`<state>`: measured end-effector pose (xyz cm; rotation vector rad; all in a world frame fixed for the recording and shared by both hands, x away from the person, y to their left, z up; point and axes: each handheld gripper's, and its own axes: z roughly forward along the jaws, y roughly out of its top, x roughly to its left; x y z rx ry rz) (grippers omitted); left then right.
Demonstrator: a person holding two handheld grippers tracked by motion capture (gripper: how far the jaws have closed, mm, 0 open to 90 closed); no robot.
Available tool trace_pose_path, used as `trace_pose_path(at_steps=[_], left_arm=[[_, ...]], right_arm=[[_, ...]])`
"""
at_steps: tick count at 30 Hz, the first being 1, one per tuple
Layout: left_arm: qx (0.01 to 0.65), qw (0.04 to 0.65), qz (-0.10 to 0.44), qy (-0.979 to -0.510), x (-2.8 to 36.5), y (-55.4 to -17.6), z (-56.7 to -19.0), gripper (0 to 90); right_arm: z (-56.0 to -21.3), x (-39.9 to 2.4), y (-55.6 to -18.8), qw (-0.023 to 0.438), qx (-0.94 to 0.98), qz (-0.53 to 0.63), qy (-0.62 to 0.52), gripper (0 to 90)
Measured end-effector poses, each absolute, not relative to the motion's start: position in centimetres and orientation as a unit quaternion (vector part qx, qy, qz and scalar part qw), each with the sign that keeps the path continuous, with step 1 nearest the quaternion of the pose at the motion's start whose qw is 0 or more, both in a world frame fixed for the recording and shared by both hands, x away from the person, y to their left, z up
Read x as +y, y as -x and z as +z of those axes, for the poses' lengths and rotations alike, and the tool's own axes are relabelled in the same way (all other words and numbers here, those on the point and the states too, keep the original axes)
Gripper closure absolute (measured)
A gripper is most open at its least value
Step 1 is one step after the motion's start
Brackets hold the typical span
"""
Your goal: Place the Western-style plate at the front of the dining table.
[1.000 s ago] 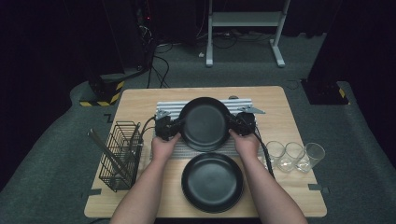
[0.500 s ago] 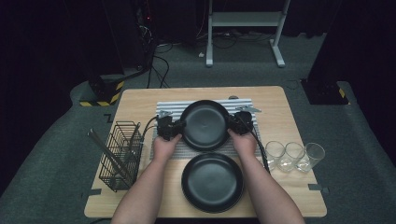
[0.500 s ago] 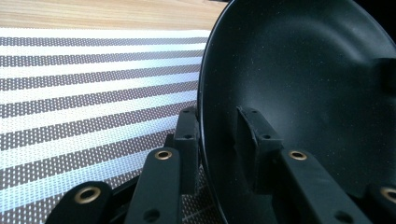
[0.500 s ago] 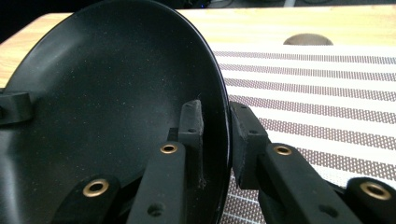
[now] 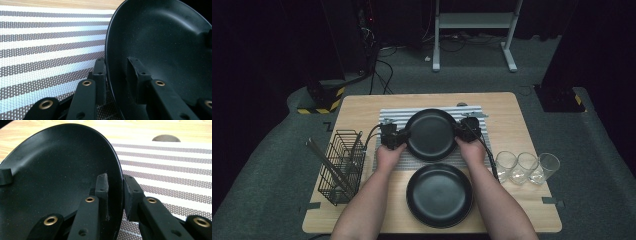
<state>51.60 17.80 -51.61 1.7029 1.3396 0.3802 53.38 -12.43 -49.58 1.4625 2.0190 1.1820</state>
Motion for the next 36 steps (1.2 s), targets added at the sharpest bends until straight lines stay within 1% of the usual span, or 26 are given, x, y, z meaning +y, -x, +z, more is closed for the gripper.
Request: trace_pose_path(at_steps=[9,20,22,23,27,30,34,36], left_arm=[[0.55,0.44,0.153,-0.693,17.7,-52.0,-51.8,69.9],[0.554,0.423,0.165,-0.698,17.4,-52.3,-52.0,70.3],[0.556,0.418,0.174,-0.697,17.4,-52.3,-51.9,71.2],[0.555,0.414,0.184,-0.698,17.4,-52.4,-51.8,75.5],[0.55,0.412,0.188,-0.702,17.4,-52.5,-51.7,76.1],[0.549,0.413,0.192,-0.702,17.3,-52.5,-51.7,77.0],[0.546,0.414,0.195,-0.702,17.4,-52.4,-51.7,77.8],[0.544,0.417,0.203,-0.699,17.5,-52.3,-51.4,80.7]], right_arm=[[-50.1,-12.1,-54.1,0.193,0.724,0.405,-0.524,75.1],[-50.7,-11.9,-54.5,0.197,0.728,0.39,-0.528,74.6],[-50.8,-11.8,-54.6,0.197,0.728,0.387,-0.531,74.6],[-50.9,-11.7,-54.7,0.2,0.73,0.385,-0.528,74.7],[-51.1,-11.6,-54.9,0.2,0.729,0.382,-0.532,74.6],[-51.5,-11.7,-55.0,0.192,0.729,0.377,-0.539,74.2],[-51.6,-11.7,-55.0,0.198,0.729,0.379,-0.534,74.0],[-51.5,-11.7,-55.1,0.196,0.733,0.376,-0.532,73.3]])
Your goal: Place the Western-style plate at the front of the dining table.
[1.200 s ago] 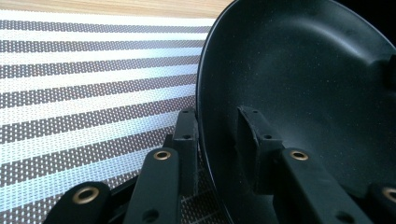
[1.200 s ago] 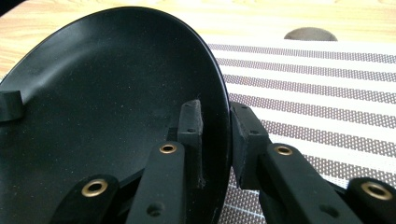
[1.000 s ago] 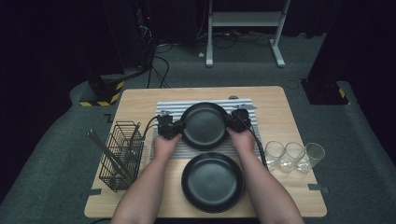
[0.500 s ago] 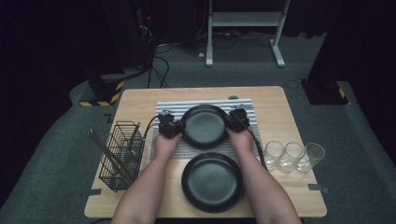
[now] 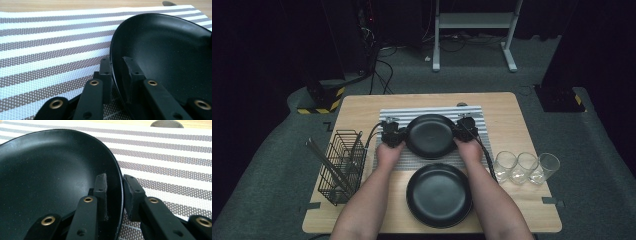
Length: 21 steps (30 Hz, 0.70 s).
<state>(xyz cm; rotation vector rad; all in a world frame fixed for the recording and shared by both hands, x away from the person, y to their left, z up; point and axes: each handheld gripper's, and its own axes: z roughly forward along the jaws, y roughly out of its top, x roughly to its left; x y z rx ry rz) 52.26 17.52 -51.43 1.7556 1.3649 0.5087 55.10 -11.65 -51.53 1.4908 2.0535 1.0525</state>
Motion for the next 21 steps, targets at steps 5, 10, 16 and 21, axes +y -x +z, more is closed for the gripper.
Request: trace_pose_path(at_steps=[5,10,16,21], left_arm=[[0.54,0.422,0.207,-0.698,17.7,-51.7,-50.6,78.8],[0.532,0.428,0.212,-0.699,17.4,-50.7,-50.1,73.6],[0.535,0.432,0.213,-0.695,17.0,-49.3,-49.6,66.5],[0.533,0.432,0.22,-0.693,16.6,-48.6,-49.1,62.6]], right_arm=[[-50.8,-11.4,-54.7,0.206,0.735,0.37,-0.53,62.3],[-49.4,-11.1,-53.6,0.227,0.736,0.375,-0.516,62.0],[-48.1,-10.6,-51.8,0.232,0.733,0.397,-0.501,59.8],[-47.7,-10.5,-50.3,0.234,0.736,0.402,-0.491,58.9]])
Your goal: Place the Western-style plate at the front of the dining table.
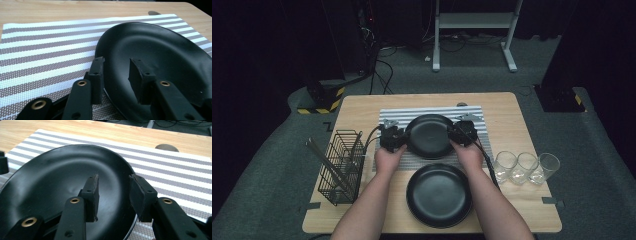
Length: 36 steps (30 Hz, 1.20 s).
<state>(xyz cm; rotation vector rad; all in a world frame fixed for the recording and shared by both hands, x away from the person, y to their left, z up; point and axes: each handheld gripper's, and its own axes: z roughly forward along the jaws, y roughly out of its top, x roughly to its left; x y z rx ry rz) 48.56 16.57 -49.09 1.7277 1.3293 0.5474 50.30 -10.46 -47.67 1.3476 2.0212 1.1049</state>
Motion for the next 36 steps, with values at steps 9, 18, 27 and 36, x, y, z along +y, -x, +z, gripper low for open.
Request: trace_pose_path(at_steps=[9,18,27,36], left_arm=[[0.512,0.43,0.253,-0.699,14.6,-46.7,-48.2,52.2],[0.507,0.431,0.241,-0.707,13.6,-44.8,-48.3,51.3],[0.478,0.444,0.25,-0.715,13.4,-42.3,-48.1,51.2],[0.466,0.442,0.237,-0.729,13.7,-40.6,-48.2,53.0]], right_arm=[[-47.5,-10.7,-47.6,0.241,0.736,0.405,-0.487,58.3],[-47.5,-11.1,-45.3,0.248,0.737,0.409,-0.477,55.8],[-47.2,-11.2,-42.5,0.248,0.742,0.424,-0.456,54.0],[-47.0,-11.3,-40.7,0.233,0.744,0.436,-0.45,54.0]])
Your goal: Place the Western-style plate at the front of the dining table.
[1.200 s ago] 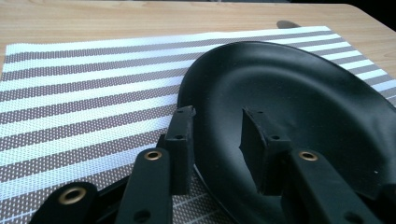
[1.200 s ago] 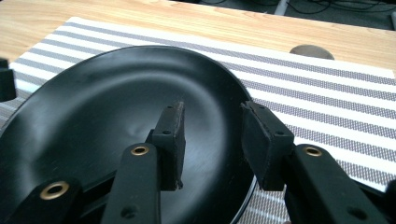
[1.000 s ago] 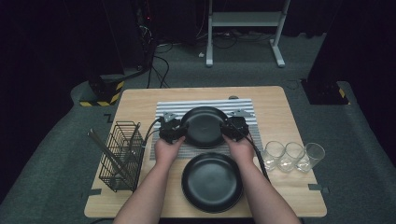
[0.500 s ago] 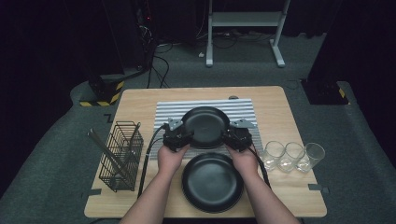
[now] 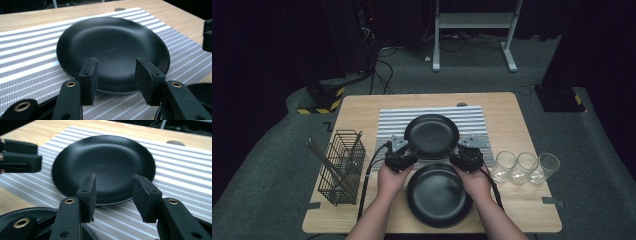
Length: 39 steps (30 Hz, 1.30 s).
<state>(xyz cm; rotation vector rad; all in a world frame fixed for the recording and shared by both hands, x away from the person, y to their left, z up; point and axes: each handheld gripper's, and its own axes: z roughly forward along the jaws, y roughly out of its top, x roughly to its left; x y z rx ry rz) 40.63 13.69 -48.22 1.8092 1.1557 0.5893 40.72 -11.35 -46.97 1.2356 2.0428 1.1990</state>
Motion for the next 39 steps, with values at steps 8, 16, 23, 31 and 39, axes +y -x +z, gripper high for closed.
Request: trace_pose_path(at_steps=[8,16,23,31,39], left_arm=[[0.464,0.427,0.236,-0.739,14.1,-38.8,-48.1,47.7],[0.452,0.433,0.249,-0.739,14.6,-36.6,-48.6,47.0],[0.443,0.443,0.252,-0.738,15.2,-35.0,-49.0,48.0],[0.439,0.435,0.233,-0.75,15.8,-34.2,-50.1,50.6],[0.44,0.432,0.233,-0.752,16.7,-33.5,-51.1,51.2]], right_arm=[[-46.8,-11.6,-39.0,0.236,0.747,0.44,-0.439,53.7],[-47.2,-11.9,-37.8,0.24,0.752,0.438,-0.43,53.5],[-47.2,-12.6,-36.6,0.248,0.754,0.436,-0.424,53.4],[-47.6,-13.9,-35.4,0.246,0.755,0.436,-0.423,53.3],[-48.6,-14.6,-34.9,0.245,0.76,0.426,-0.424,53.3]])
